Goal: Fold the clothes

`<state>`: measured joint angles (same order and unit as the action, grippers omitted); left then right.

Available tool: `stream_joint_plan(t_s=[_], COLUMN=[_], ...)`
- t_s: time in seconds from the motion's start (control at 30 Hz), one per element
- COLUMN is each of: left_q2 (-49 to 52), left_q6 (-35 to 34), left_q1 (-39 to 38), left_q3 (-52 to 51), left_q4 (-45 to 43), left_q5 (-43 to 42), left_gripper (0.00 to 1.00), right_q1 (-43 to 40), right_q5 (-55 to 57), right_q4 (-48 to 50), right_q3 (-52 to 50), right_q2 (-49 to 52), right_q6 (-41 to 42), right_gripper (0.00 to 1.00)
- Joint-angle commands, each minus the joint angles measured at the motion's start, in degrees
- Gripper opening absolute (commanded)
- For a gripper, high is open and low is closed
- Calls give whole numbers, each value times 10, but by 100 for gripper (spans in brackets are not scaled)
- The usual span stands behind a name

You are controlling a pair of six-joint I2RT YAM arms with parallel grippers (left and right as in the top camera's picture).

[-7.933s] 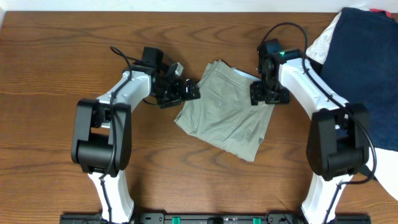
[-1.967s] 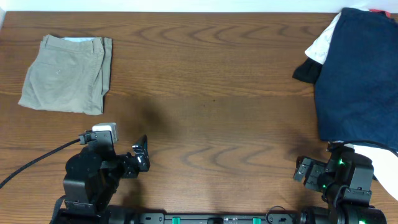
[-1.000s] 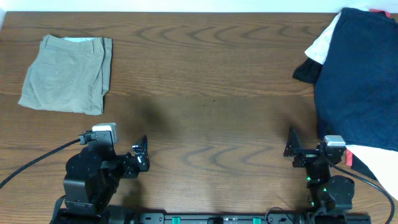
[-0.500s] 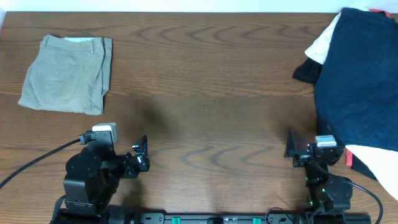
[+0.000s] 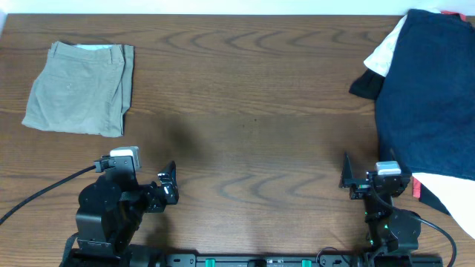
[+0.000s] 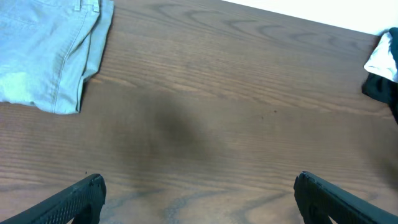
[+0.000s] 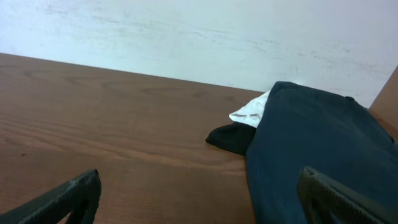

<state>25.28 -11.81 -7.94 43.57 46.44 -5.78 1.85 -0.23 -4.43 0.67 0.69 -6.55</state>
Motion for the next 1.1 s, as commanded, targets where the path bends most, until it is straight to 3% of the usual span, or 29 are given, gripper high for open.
stream_joint_plan(t_s=[0.0,0.57,1.07], left_q2=[-2,-8,-203], left_q6=[-1,39,68], left_q1=[-1,-1,-1], left_q3=[-2,-20,-316], left_q4=[0,26,-333], left_q5=[5,44,46], left_gripper=[98,98,98], right_q1=[5,5,5], right_q5=[-2,-2,-2], right_q4=[2,2,2], right_q3=[-3,-3,-3], right_q2=[-4,-4,-4], right_q6=[-6,-6,-6], right_gripper=[99,99,99])
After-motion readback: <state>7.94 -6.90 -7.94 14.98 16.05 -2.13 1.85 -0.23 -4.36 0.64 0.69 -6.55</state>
